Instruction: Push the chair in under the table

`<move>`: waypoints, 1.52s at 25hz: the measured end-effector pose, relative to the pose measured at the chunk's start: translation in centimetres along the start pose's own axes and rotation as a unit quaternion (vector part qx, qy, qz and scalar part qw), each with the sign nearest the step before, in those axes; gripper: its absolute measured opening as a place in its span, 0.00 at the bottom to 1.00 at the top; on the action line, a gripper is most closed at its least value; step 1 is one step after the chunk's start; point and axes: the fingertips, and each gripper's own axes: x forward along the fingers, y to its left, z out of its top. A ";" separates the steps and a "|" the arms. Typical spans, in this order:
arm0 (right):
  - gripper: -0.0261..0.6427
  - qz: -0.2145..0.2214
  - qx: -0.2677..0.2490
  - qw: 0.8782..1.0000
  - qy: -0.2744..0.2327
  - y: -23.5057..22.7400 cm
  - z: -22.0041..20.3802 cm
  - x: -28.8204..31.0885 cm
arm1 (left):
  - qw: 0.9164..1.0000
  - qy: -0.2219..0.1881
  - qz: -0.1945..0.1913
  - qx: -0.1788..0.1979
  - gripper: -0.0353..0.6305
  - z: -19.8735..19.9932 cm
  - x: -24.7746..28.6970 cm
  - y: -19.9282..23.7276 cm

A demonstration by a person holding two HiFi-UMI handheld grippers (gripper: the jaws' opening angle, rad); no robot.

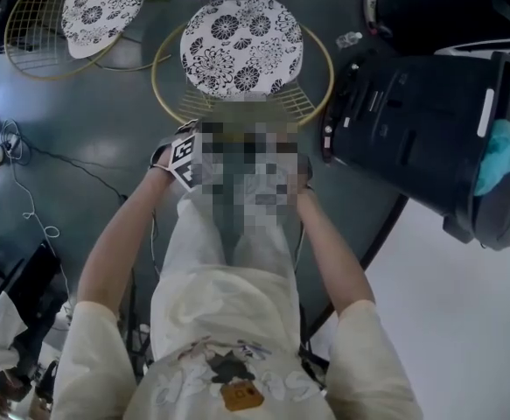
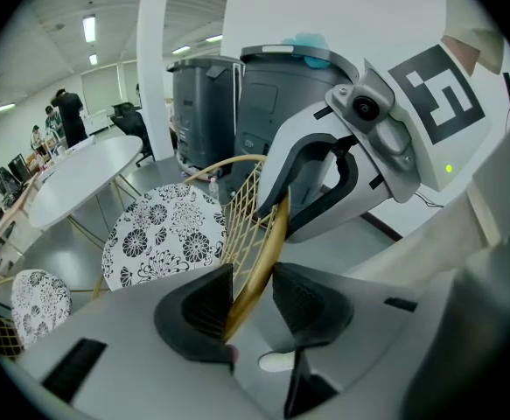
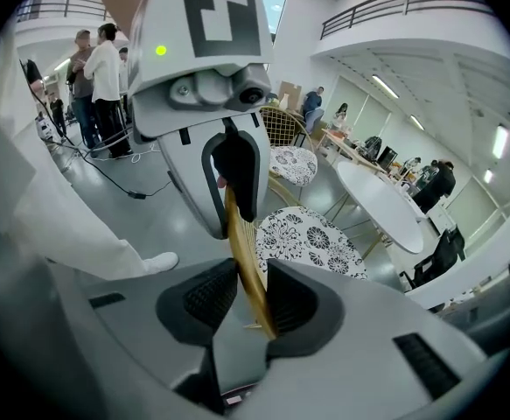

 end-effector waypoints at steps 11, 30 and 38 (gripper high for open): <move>0.20 0.004 -0.005 1.000 -0.007 -3.0 -0.6 0.7 | 1.000 -0.011 0.020 -0.021 0.26 1.9 1.0 2.1; 0.24 0.010 0.047 0.999 0.003 -1.5 0.0 0.1 | 1.000 0.018 0.011 -0.016 0.27 2.4 -0.9 0.7; 0.26 -0.008 0.034 0.998 -0.043 0.8 2.4 -4.0 | 0.998 -0.018 0.063 -0.008 0.26 2.3 -5.3 -1.1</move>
